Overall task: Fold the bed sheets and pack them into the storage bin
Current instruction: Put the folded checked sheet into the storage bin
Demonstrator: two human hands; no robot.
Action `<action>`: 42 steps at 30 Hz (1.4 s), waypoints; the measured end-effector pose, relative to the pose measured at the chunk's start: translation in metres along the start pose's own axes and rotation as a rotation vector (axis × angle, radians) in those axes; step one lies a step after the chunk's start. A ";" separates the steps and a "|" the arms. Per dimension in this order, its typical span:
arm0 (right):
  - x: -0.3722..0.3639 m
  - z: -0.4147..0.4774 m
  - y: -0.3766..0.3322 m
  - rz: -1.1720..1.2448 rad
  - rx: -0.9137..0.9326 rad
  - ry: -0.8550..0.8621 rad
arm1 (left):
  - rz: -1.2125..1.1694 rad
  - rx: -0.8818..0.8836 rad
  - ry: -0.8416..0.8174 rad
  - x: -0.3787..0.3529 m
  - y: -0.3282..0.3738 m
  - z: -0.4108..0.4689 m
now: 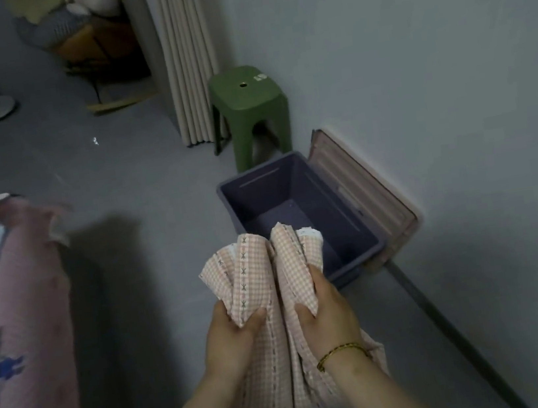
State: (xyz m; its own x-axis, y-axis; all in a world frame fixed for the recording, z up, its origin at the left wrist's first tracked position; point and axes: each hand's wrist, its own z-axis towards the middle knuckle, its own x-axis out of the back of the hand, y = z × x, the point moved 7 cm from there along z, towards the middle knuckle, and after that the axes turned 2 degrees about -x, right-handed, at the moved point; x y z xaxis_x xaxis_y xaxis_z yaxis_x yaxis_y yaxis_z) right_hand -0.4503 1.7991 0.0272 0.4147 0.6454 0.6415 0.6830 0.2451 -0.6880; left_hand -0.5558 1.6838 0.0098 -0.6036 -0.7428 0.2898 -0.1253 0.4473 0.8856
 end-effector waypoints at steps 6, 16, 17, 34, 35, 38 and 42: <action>0.053 0.111 0.091 0.130 -0.095 -0.064 | -0.107 0.151 0.088 -0.083 0.000 0.065; 0.077 0.330 0.126 0.229 -0.037 -0.044 | -0.247 0.235 0.338 -0.137 -0.050 0.223; 0.075 0.351 0.129 0.204 -0.012 -0.018 | -0.238 0.208 0.365 -0.147 -0.053 0.243; -0.105 0.518 0.312 0.039 -0.280 -0.130 | -0.107 0.614 0.311 -0.285 -0.308 0.435; -0.110 0.523 0.316 0.049 -0.302 -0.137 | -0.093 0.599 0.313 -0.287 -0.312 0.440; -0.130 0.537 0.333 0.079 -0.364 -0.181 | -0.058 0.581 0.289 -0.294 -0.330 0.452; -0.161 0.560 0.365 -0.040 -0.386 -0.233 | -0.052 0.622 0.299 -0.306 -0.367 0.456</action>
State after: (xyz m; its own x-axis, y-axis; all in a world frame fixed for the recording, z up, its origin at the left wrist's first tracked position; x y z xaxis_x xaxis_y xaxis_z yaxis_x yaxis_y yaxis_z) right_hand -0.6044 2.1895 -0.5168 0.2672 0.7971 0.5415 0.8883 0.0141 -0.4591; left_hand -0.6838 1.9743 -0.5699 -0.3525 -0.8363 0.4198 -0.6302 0.5438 0.5542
